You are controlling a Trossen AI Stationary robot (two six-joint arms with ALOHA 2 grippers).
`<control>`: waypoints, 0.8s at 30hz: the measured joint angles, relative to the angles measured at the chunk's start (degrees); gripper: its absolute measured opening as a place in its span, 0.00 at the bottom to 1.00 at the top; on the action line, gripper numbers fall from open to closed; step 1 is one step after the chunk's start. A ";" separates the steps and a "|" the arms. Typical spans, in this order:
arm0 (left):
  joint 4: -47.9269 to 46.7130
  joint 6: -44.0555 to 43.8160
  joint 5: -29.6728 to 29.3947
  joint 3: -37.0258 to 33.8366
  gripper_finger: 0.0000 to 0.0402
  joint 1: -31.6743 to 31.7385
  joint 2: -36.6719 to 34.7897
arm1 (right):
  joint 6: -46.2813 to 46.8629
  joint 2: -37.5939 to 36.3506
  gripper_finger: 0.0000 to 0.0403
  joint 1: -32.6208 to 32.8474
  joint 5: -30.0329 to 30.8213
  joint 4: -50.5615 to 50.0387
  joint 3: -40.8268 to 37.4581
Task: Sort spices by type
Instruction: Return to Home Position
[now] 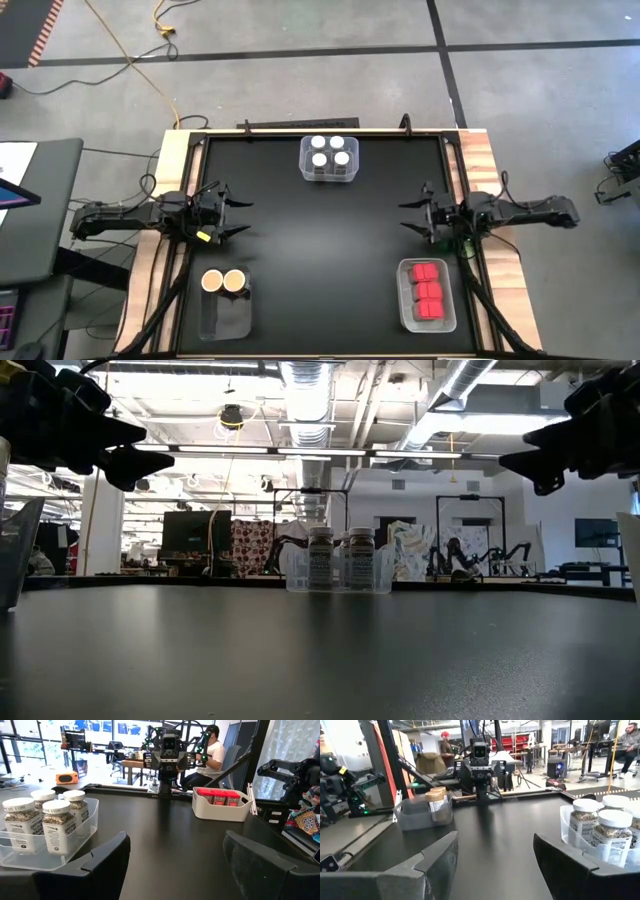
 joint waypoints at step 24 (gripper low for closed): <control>0.00 0.00 0.00 0.00 0.76 0.01 0.00 | 1.52 10.89 0.71 0.00 -0.15 -0.39 -0.04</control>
